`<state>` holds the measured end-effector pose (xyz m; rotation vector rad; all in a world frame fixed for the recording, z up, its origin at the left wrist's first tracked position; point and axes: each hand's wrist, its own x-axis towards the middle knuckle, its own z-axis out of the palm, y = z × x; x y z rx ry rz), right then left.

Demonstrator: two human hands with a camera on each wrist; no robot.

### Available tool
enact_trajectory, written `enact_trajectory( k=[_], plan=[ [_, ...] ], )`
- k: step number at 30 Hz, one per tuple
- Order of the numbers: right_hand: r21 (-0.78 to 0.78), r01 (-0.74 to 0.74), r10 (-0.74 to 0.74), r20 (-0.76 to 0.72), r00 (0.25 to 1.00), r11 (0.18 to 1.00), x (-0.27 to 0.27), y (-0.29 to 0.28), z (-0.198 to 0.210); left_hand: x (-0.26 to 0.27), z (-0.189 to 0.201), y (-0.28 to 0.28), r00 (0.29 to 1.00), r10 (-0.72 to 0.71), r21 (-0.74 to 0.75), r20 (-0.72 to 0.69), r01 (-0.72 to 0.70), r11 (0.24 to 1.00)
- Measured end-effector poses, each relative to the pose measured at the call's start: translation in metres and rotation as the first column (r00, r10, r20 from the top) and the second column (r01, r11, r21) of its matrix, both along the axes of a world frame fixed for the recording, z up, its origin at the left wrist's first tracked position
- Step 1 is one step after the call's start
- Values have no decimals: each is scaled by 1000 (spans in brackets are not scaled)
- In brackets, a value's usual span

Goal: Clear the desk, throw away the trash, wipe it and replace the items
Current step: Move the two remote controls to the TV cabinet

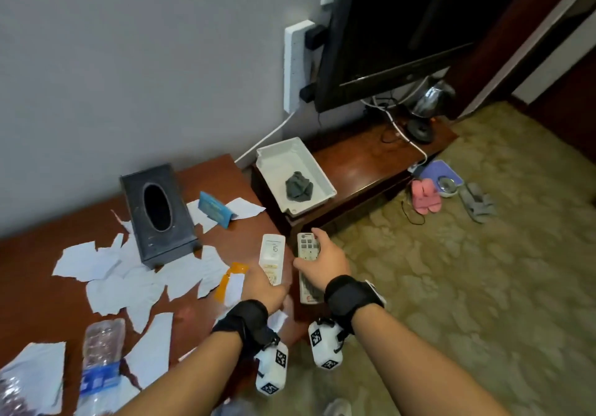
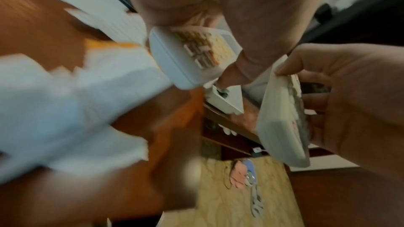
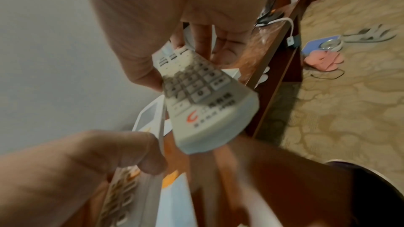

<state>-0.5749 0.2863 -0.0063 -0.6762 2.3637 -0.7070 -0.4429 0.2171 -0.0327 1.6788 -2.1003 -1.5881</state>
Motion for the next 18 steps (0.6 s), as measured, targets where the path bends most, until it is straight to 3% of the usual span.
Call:
enact_trajectory(
  k=[11, 18],
  plan=[
    [-117, 116, -121, -36, 992, 986, -171, 184, 26, -193, 20, 166, 988, -103, -84, -111, 94, 992],
    [-149, 178, -186, -44, 981, 973, -271, 244, 36, -308, 32, 208, 972, -209, -143, -111, 192, 971]
  ],
)
